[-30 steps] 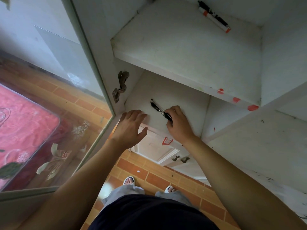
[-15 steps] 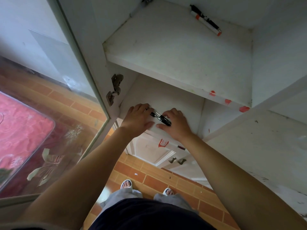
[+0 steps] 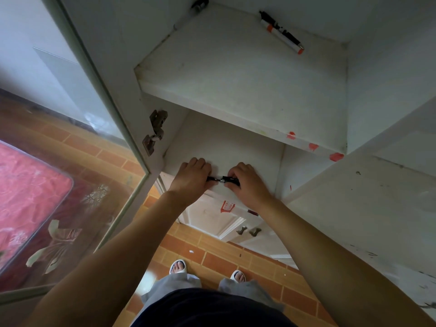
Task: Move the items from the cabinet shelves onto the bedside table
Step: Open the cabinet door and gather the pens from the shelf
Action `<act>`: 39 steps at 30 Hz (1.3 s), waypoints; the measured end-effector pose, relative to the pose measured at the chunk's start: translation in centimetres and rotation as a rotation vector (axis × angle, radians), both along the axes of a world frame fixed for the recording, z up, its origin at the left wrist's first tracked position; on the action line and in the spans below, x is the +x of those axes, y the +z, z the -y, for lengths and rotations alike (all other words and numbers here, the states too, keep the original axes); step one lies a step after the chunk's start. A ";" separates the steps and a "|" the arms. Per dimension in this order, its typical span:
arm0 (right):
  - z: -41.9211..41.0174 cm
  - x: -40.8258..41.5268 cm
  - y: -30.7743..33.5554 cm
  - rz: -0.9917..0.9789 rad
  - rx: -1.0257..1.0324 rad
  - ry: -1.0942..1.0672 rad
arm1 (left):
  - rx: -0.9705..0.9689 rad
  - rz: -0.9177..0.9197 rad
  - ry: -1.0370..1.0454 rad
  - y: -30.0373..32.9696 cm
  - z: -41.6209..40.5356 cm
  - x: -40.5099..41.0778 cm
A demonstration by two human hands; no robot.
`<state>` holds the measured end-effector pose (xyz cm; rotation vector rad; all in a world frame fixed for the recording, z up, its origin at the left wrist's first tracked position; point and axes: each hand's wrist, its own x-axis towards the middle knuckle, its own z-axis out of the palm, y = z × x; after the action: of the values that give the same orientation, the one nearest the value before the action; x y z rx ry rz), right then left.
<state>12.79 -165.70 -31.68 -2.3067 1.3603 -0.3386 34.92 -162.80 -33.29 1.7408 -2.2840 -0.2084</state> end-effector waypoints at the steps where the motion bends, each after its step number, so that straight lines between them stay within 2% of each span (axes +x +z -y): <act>1: 0.0 0.0 0.1 -0.006 0.009 0.011 | 0.001 0.004 0.001 0.0 -0.2 -0.1; 15: -0.7 -0.7 -0.4 -0.004 -0.007 0.050 | -0.003 0.054 0.003 0.2 -1.5 -0.5; 26: -1.2 -0.9 0.0 0.042 0.002 0.016 | 0.091 -0.048 0.012 1.4 -1.3 -1.1; 39: -1.6 -1.2 3.4 0.073 0.196 0.037 | 0.077 -0.096 0.010 3.4 -3.0 -0.6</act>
<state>11.58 -164.09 -28.30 -2.1351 1.2549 -0.2621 34.30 -159.78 -29.90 1.7384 -2.2257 -0.3743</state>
